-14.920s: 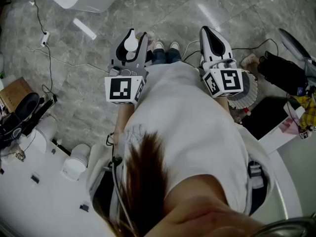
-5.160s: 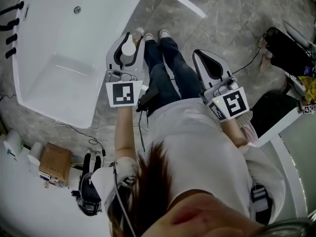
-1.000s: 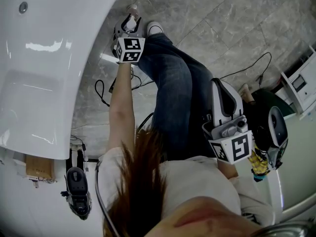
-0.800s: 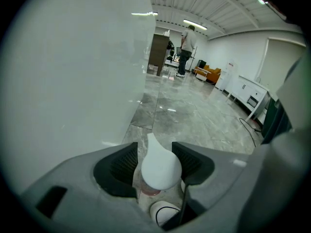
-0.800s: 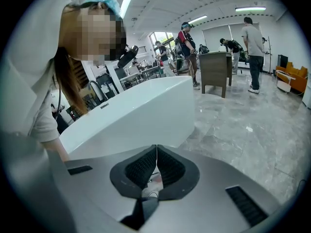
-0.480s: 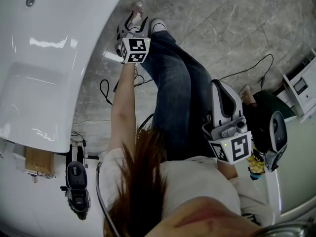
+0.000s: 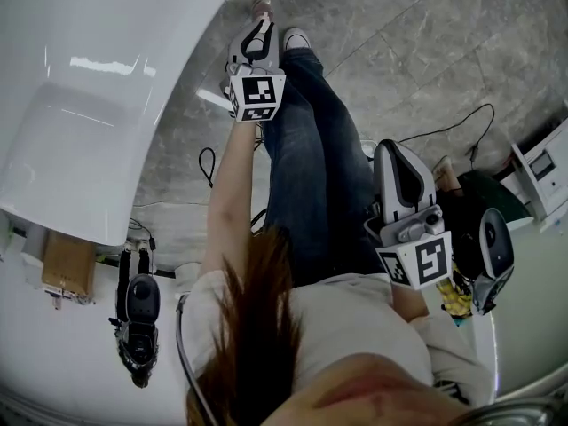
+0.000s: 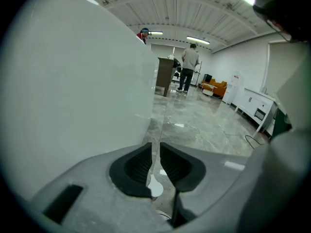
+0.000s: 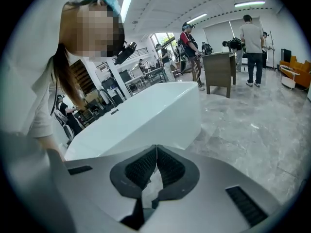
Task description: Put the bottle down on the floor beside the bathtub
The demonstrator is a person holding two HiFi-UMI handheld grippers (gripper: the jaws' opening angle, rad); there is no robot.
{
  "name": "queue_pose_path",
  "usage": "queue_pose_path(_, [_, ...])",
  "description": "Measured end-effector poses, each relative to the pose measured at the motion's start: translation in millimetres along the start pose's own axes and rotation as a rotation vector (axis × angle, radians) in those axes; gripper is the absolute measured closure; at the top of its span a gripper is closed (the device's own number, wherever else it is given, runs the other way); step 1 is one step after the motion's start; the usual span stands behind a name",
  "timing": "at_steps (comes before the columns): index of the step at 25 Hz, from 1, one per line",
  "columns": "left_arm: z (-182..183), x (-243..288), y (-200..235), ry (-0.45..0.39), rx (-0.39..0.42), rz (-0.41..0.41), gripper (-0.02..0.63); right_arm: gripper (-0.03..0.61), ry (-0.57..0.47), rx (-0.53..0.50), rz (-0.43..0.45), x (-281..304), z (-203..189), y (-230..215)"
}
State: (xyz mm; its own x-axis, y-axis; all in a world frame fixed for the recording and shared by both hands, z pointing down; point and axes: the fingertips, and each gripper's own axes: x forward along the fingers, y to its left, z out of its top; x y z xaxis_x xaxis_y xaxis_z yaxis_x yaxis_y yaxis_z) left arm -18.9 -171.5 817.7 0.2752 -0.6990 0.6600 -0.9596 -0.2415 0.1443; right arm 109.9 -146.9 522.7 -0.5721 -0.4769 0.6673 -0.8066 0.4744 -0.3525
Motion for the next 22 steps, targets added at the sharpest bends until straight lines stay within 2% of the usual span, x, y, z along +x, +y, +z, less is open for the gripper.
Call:
queue_pose_path(5, [46,-43,8,-0.054,-0.013,0.023,0.590,0.565,-0.014,-0.014,0.031,-21,20,25])
queue_pose_path(9, [81,-75,10,-0.103,0.002,0.018,0.598,0.565,-0.033,-0.040,0.043,-34,35,39])
queue_pose_path(15, [134,-106,16,-0.169,0.009,0.039,0.600,0.565,-0.046,-0.054,0.035,-40,52,35])
queue_pose_path(22, [203,-160,15,-0.286,-0.075,0.001,0.600,0.565,-0.068,-0.086,0.039,-52,72,45])
